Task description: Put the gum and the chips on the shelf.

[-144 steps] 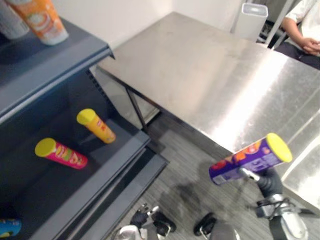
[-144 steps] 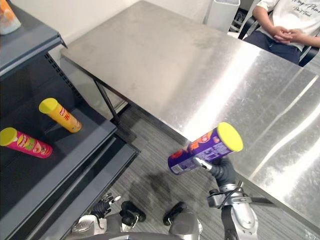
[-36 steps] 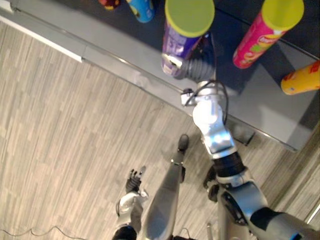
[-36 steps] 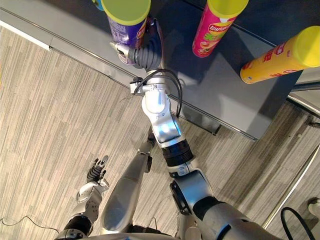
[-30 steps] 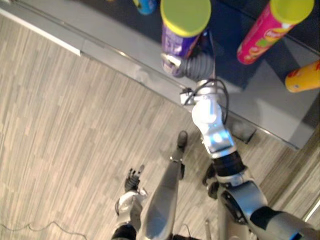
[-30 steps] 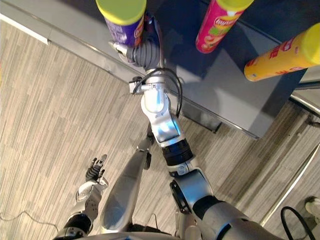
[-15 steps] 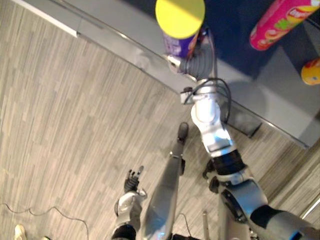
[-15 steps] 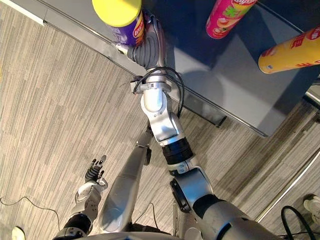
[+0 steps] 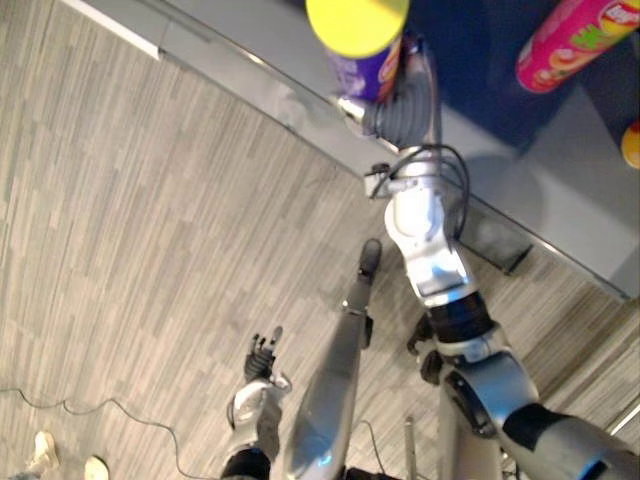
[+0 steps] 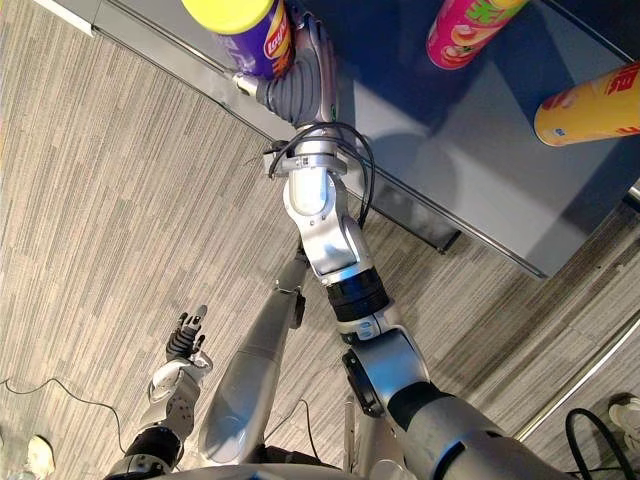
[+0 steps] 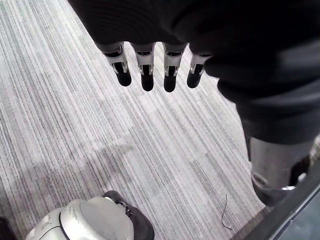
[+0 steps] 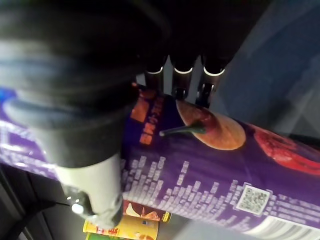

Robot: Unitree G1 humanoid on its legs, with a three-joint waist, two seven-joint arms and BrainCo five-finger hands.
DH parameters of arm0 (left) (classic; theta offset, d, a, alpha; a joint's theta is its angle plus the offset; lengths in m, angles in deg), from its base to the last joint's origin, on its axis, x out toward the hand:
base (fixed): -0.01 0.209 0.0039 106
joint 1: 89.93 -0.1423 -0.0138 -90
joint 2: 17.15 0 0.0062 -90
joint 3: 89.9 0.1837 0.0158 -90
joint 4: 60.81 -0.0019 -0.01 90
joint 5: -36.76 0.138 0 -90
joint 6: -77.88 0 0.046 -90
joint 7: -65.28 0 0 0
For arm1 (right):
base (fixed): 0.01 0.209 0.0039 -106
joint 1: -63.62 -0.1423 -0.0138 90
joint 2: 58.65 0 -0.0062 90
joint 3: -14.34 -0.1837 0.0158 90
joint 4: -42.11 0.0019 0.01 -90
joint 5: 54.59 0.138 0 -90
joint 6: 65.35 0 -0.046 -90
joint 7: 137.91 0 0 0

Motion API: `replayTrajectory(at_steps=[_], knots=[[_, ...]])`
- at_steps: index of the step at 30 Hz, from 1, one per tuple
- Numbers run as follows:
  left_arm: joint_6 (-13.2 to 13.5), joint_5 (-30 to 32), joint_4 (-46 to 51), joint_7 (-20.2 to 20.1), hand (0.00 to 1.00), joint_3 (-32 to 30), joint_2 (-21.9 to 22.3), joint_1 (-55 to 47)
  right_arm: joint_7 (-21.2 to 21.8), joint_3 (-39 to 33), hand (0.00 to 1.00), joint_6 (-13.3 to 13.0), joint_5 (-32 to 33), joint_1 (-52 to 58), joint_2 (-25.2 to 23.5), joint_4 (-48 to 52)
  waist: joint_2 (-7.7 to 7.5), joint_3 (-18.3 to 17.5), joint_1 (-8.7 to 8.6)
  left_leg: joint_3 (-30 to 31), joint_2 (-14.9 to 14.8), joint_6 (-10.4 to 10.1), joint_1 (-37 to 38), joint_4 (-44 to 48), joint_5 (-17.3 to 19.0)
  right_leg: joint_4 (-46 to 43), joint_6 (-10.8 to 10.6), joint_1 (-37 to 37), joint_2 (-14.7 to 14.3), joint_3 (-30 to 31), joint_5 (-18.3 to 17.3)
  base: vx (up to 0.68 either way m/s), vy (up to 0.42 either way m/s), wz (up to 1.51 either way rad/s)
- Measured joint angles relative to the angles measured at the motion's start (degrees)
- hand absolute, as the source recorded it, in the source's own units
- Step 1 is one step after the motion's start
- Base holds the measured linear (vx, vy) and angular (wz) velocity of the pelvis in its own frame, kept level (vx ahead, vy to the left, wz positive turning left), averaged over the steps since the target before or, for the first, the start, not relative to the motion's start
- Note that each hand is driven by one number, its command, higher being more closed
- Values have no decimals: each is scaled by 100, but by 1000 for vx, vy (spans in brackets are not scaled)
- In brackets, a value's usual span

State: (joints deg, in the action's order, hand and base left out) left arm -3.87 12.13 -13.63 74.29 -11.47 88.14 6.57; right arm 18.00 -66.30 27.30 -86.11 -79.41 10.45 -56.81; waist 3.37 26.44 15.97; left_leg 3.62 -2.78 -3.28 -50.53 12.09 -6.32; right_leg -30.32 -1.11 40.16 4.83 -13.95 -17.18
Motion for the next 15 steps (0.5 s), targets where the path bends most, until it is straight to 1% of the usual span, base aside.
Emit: replayTrajectory(at_steps=[4,9,15], knots=[[5,0,48,-1,0,7,-1,-3,-110,-113,100,74,1,-161,210,-63,0,0,2,1,1,36,0,-6,-32,0,0,1,0,-1,0,0,0,0],[13,0,181,-5,0,61,-4,-51,-304,-364,100,80,2,-341,420,-89,-4,2,0,-8,5,22,-6,-136,-91,1,0,64,7,1,0,0,0,0],[56,-9,213,-3,0,144,-8,-205,-317,-438,100,63,7,-410,493,-115,-10,5,-6,-19,3,19,-32,-210,-139,20,0,125,7,12,1,0,0,0]])
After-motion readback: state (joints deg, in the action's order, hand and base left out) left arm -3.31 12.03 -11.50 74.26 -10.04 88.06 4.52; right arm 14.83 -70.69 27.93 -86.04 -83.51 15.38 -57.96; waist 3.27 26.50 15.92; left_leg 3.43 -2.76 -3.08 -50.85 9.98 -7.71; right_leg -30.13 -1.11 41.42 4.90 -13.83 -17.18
